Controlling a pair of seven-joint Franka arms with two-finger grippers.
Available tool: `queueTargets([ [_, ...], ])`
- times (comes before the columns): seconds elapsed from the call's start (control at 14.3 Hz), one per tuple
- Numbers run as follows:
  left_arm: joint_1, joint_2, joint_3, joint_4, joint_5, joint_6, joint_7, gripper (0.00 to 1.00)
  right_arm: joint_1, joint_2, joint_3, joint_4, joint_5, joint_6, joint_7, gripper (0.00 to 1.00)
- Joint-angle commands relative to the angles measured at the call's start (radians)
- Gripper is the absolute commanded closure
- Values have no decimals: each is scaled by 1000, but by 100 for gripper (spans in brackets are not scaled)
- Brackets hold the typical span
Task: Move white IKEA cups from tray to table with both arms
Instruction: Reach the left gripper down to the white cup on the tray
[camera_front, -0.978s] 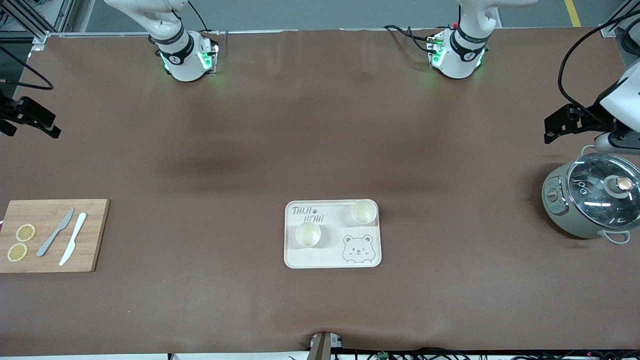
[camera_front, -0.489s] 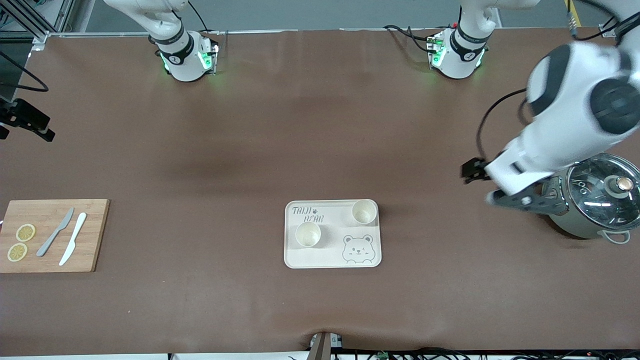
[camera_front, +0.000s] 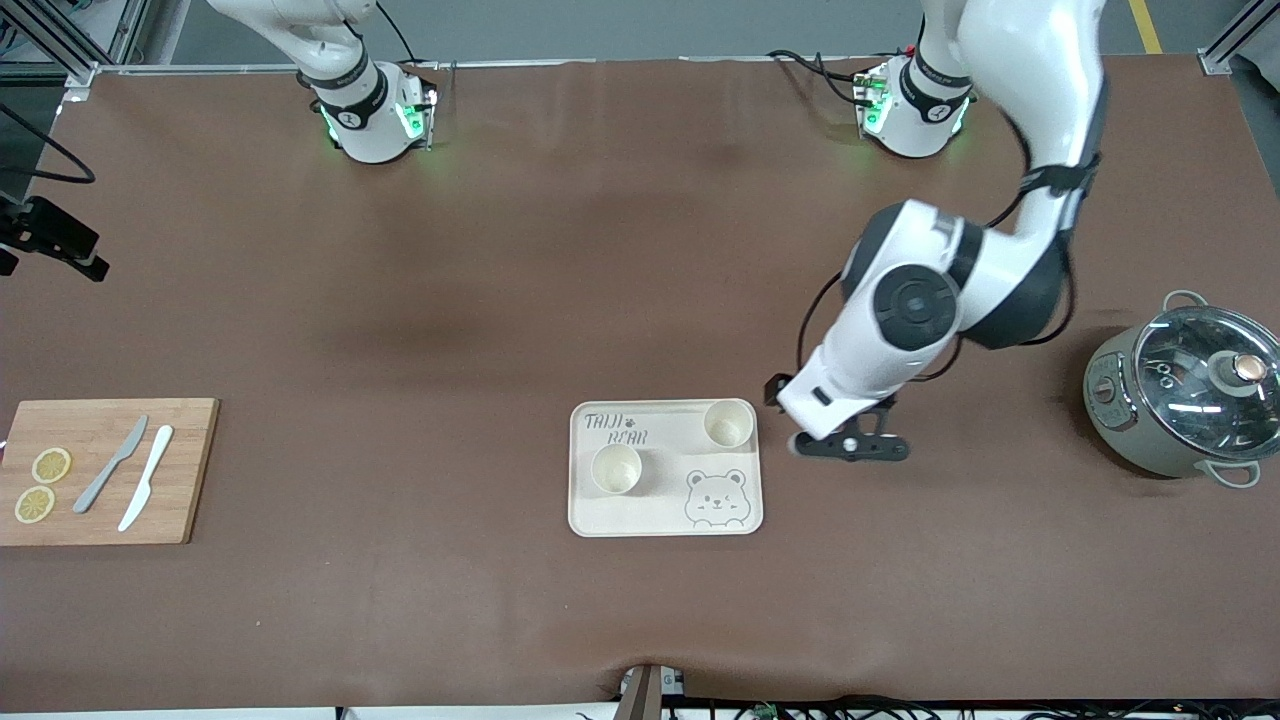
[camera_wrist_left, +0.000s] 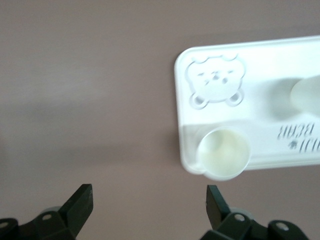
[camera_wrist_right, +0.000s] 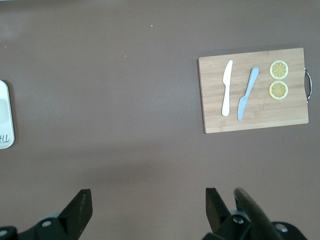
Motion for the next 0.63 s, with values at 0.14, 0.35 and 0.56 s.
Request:
queueTargets([
  [0.14,-50,97,9,22,36,140,-91,0,14,29,5,27,1,-5,18,0],
  [0.35,-53,112,9,16,41,174,-109,0,103,145,10,106,6,94,21,0],
  [0.56,-52,114,9,-4,42,177,-109,0,190,285,10,177,56,109,255,0],
])
